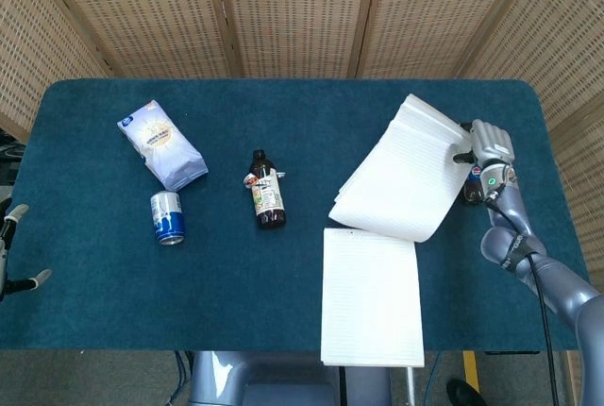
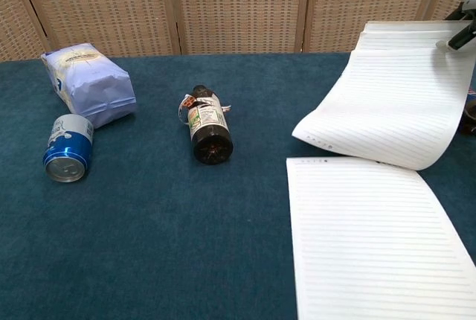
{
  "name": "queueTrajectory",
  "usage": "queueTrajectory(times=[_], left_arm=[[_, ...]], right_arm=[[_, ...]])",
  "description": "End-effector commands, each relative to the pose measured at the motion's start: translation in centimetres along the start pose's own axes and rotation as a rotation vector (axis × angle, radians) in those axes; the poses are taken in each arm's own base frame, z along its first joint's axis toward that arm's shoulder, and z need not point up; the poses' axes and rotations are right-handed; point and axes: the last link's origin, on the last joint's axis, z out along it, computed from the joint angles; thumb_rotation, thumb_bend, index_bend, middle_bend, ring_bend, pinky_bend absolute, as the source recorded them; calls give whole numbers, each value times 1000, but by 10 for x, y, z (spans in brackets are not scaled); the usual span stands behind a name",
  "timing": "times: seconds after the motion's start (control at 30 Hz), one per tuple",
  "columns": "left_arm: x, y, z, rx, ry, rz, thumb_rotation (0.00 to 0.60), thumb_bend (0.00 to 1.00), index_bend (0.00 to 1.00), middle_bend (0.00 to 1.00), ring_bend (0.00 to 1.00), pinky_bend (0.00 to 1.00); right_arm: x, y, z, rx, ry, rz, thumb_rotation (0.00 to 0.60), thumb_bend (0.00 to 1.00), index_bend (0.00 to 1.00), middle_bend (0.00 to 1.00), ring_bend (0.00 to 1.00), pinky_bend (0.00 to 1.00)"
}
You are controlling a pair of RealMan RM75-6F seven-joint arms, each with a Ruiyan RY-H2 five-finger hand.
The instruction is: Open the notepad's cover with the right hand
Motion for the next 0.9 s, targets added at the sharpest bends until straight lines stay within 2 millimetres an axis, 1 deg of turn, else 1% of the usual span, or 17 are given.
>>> queueTrajectory(times=[0.03, 0.07, 0.1, 0.13, 0.17, 0.2, 0.27, 0.37, 0.43, 0.5, 0.63, 0.7, 0.73, 0.8, 0.9], left_arm=[[-1, 0, 3, 7, -3, 5, 600, 0, 0, 0, 0, 0], [-2, 0, 4, 9, -4, 6, 600, 0, 0, 0, 0, 0], [-2, 0, 5, 12, -5, 7, 600, 0, 0, 0, 0, 0], [-2, 0, 6, 15, -7, 8, 600, 0, 0, 0, 0, 0], [-3, 0, 6, 17, -9, 9, 600, 0, 0, 0, 0, 0], [-3, 0, 7, 20, -12, 11, 600, 0, 0, 0, 0, 0], [-4, 0, 8, 22, -14, 14, 600, 0, 0, 0, 0, 0], [-4, 1, 8, 21, -16, 16, 600, 0, 0, 0, 0, 0], [-5, 2, 7, 16, -17, 17, 600, 0, 0, 0, 0, 0], [-4, 3, 5, 10, -15, 17, 600, 0, 0, 0, 0, 0], [-2, 3, 2, 0, -3, 8, 600, 0, 0, 0, 0, 0], [0, 2, 0, -6, 3, 5, 600, 0, 0, 0, 0, 0], [0, 3, -1, -11, 6, 3, 600, 0, 0, 0, 0, 0], [1, 3, -4, -24, 9, 0, 600, 0, 0, 0, 0, 0], [2, 5, -8, -46, 16, -2, 600, 0, 0, 0, 0, 0]], right_arm=[[-4, 1, 14, -65, -2, 26, 600, 504, 535, 504, 417, 501], [-3, 4, 16, -79, -2, 34, 600, 359, 410, 373, 310, 368], [-5, 6, 17, -90, -14, 40, 600, 144, 216, 183, 149, 170], [-10, 10, 18, -96, -70, 43, 600, 38, 98, 77, 56, 64], [-13, 13, 17, -99, -121, 52, 600, 0, 4, 1, 0, 0], [-12, 16, 18, -104, -157, 79, 600, 0, 0, 0, 0, 0], [-10, 16, 19, -104, -176, 119, 600, 0, 0, 0, 0, 0], [-8, 15, 19, -92, -168, 104, 600, 0, 0, 0, 0, 0], [-6, 10, 17, -67, -152, 97, 600, 0, 0, 0, 0, 0], [-1, 6, 12, -34, -114, 96, 600, 0, 0, 0, 0, 0], [10, 2, -3, 43, -46, 93, 600, 0, 0, 0, 0, 0], [17, 3, -14, 87, -13, 56, 600, 0, 0, 0, 0, 0], [20, 4, -23, 119, 6, 27, 600, 0, 0, 0, 0, 0], [23, 8, -44, 181, 35, -5, 600, 0, 0, 0, 0, 0], [21, 20, -79, 276, 57, -32, 600, 0, 0, 0, 0, 0]])
